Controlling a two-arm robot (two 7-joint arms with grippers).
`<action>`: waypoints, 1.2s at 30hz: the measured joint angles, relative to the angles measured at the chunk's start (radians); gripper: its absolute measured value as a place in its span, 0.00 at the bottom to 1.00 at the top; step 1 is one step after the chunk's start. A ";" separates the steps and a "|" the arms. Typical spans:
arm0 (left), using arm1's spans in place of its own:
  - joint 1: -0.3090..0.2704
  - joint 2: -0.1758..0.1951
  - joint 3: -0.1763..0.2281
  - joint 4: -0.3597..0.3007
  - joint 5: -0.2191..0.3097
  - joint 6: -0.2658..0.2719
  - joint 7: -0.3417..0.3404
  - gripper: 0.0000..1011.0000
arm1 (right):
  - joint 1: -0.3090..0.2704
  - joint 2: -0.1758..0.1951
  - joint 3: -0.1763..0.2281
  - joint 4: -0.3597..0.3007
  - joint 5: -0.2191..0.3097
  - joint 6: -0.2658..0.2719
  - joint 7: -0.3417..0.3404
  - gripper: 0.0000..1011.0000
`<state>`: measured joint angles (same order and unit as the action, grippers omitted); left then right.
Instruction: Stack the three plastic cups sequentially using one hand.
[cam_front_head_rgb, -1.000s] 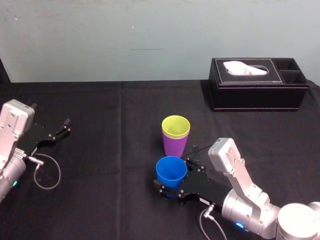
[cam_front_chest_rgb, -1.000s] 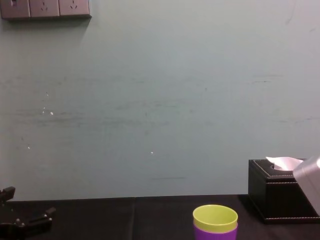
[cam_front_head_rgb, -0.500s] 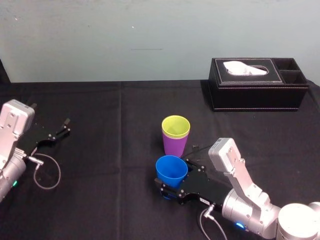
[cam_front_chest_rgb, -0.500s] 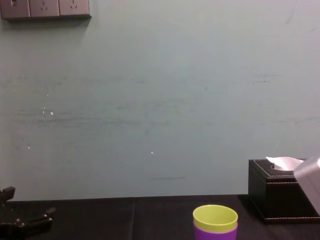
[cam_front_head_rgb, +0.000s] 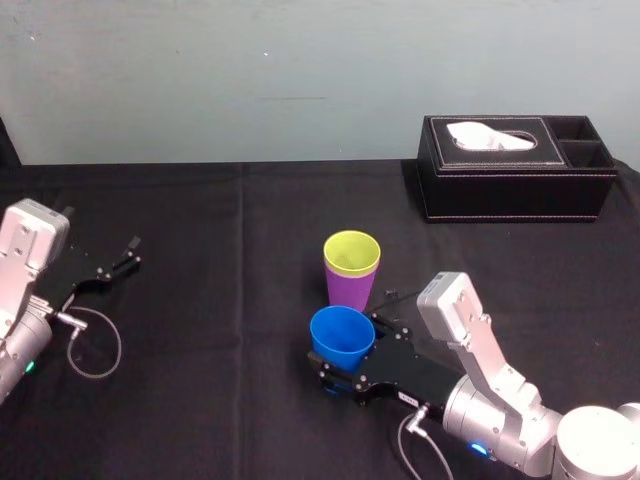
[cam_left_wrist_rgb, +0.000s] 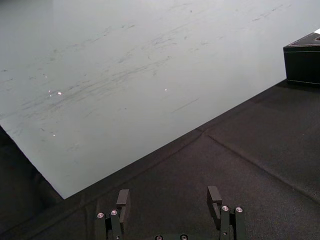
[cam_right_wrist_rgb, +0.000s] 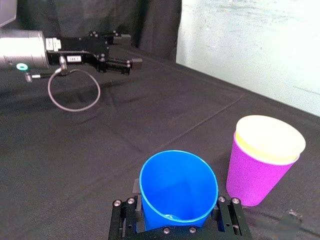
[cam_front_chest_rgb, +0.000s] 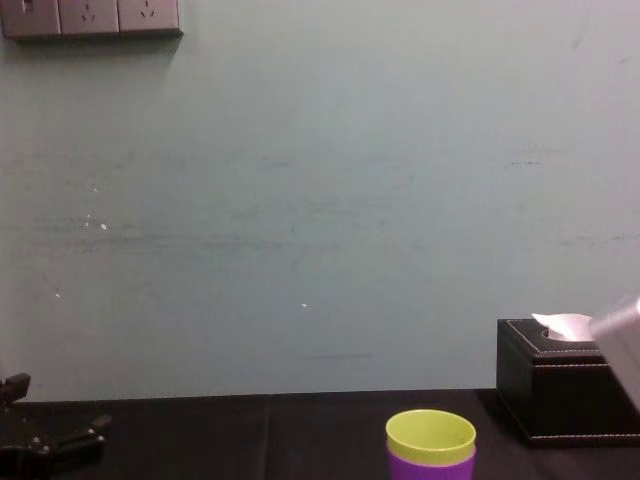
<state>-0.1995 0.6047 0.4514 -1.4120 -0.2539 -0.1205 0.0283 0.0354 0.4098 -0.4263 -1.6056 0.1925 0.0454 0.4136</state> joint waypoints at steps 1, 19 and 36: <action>0.000 0.000 0.000 0.000 0.000 0.000 0.000 1.00 | -0.004 0.001 0.003 -0.009 0.001 0.003 -0.003 0.73; 0.000 0.000 0.000 0.000 0.000 0.000 0.000 1.00 | -0.050 0.025 0.063 -0.227 0.017 0.122 -0.062 0.73; 0.000 0.000 0.000 0.000 0.000 0.000 0.000 1.00 | 0.053 -0.012 0.095 -0.223 0.010 0.208 -0.097 0.73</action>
<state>-0.1995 0.6047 0.4514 -1.4120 -0.2538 -0.1205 0.0283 0.0887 0.3977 -0.3317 -1.8286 0.2025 0.2532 0.3165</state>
